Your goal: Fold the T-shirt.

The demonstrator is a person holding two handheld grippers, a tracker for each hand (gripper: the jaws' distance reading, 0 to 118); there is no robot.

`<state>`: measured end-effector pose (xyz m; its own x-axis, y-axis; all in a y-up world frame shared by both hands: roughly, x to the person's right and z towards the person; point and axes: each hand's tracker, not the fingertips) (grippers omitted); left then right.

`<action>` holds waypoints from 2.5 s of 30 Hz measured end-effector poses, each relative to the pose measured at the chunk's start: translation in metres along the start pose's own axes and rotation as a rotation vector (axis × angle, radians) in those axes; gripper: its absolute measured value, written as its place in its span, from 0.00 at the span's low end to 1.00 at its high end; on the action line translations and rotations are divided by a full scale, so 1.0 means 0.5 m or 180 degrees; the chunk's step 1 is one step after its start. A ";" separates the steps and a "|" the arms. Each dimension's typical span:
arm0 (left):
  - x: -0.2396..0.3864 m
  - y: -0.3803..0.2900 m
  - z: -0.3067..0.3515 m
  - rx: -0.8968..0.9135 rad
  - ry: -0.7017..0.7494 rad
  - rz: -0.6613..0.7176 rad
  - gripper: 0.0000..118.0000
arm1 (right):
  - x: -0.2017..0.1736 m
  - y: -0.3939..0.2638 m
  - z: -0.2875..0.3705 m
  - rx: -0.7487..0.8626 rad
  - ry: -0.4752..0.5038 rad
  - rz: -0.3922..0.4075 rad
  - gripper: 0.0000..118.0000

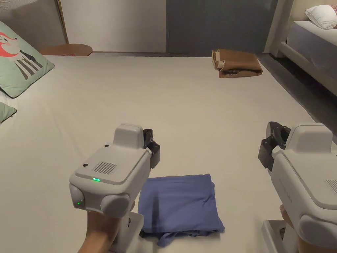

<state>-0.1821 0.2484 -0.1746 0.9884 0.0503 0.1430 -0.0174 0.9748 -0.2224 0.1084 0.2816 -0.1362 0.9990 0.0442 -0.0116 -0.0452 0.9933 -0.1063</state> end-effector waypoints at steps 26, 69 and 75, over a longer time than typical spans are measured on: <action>-0.180 0.023 0.070 0.0288 0.0729 0.0251 0.00 | -0.072 -0.030 -0.030 -0.0040 0.0261 0.0010 0.00; -0.191 -0.223 -0.191 -0.2260 -0.0738 0.1947 0.92 | -0.138 -0.374 -0.181 -0.2028 0.0696 -0.0051 0.00; -0.173 -0.244 -0.204 -0.2545 -0.1158 0.2562 0.82 | -0.141 -0.390 -0.184 -0.1960 0.0719 0.0028 0.00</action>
<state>-0.2503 0.1031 -0.2584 0.6335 0.7700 -0.0764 -0.3867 0.2296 -0.8932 0.0462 0.0750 -0.2060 0.9755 -0.0382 -0.2165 -0.1159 0.7473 -0.6543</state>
